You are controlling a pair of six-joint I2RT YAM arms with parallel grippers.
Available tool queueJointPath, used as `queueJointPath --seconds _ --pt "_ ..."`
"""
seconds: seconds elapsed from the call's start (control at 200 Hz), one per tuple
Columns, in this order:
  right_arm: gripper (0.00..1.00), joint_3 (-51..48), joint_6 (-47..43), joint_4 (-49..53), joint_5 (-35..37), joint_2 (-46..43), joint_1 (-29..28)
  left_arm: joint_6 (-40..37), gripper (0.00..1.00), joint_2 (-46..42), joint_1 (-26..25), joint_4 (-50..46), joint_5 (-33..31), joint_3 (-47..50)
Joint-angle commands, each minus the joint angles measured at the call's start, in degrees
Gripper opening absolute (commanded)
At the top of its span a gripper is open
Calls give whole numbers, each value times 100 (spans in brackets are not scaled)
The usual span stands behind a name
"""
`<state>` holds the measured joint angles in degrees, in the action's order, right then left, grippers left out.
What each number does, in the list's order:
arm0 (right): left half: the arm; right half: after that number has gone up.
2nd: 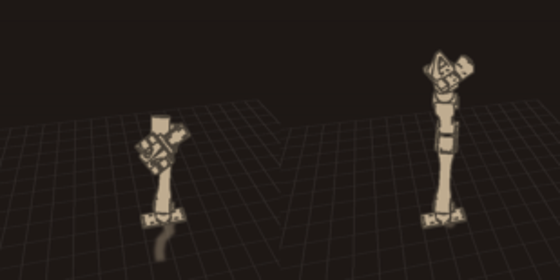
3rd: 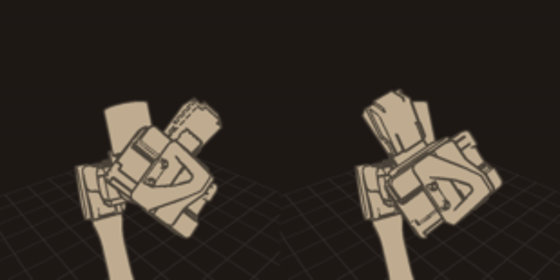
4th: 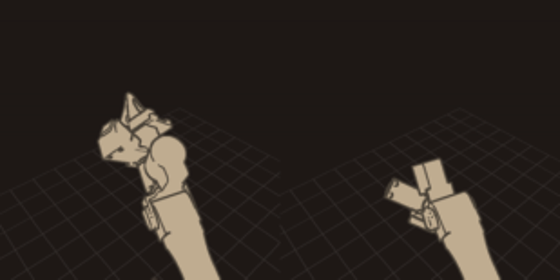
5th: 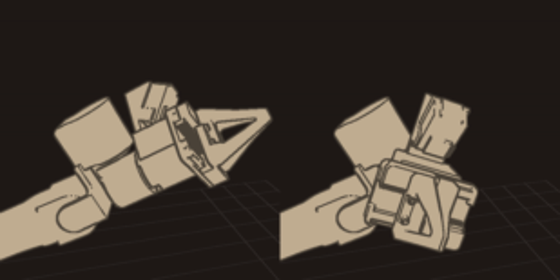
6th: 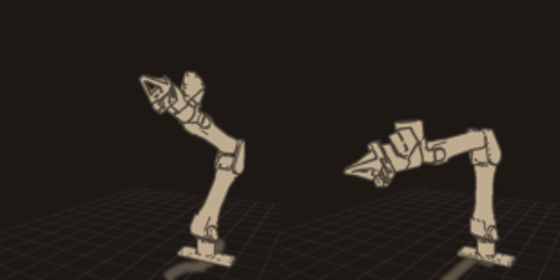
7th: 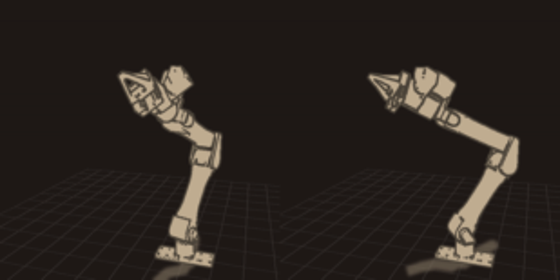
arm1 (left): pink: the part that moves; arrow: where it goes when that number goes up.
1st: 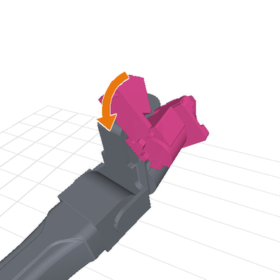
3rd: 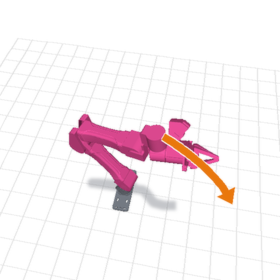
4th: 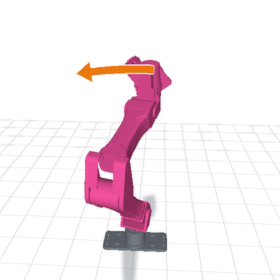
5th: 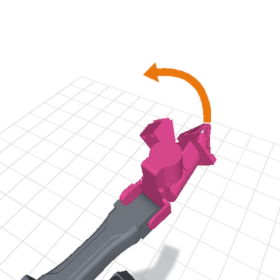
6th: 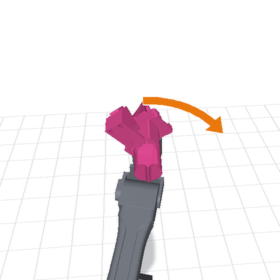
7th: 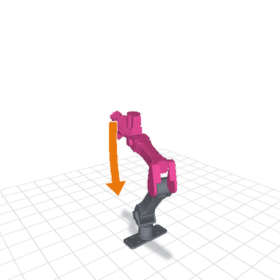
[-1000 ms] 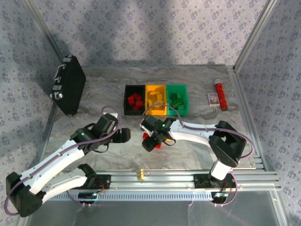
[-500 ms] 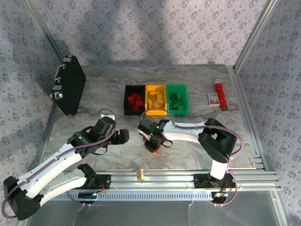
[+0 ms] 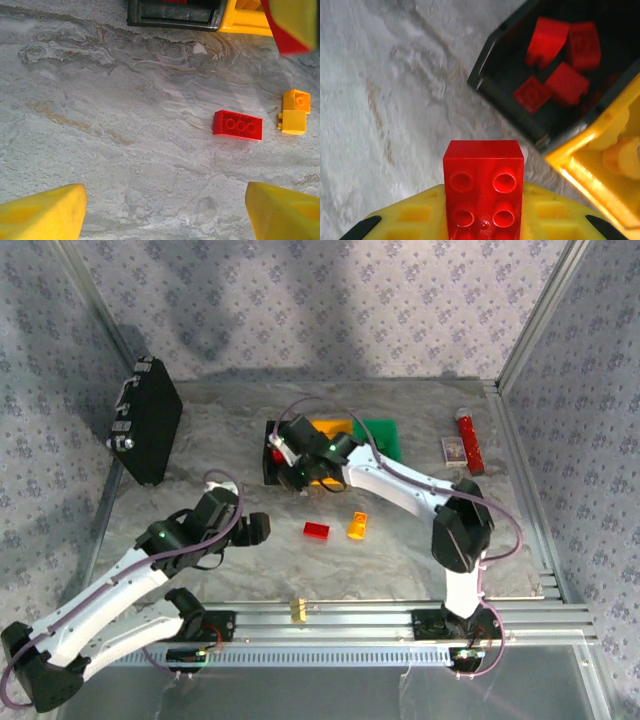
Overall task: Sort the legos into containers by color
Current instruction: Place the lego in the container, then pick up the lego from the middle-left of the table.
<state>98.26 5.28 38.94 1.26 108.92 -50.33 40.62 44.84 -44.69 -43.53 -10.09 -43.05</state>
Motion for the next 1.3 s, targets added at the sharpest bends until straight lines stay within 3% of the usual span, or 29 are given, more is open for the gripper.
queueJointPath --seconds 0.0,0.385,0.52,0.56,0.61,0.645,0.865,1.064,1.294 --pt "31 516 -98 153 -68 644 149 65 83 -183 -32 -212 -79 128" --pt "31 2819 105 426 327 2592 523 242 82 -479 -75 -261 7 465" --pt "37 3375 125 651 583 3001 607 248 82 -524 -81 -273 -14 469" --pt "43 3384 123 641 619 3003 617 240 82 -507 -86 -256 -15 465" --pt "64 3423 114 700 630 2960 619 227 82 -473 -87 -212 -7 457" --pt "68 3409 106 745 648 2870 604 195 82 -415 -91 -160 25 441" --pt "74 1925 305 272 593 1135 537 -184 84 457 -512 573 139 218" --pt "79 -24 721 -35 557 -697 798 -775 91 2285 -943 1027 279 -487" --pt "82 -2273 1168 -659 441 -2491 1237 -440 92 3647 -1085 1153 349 -1294"
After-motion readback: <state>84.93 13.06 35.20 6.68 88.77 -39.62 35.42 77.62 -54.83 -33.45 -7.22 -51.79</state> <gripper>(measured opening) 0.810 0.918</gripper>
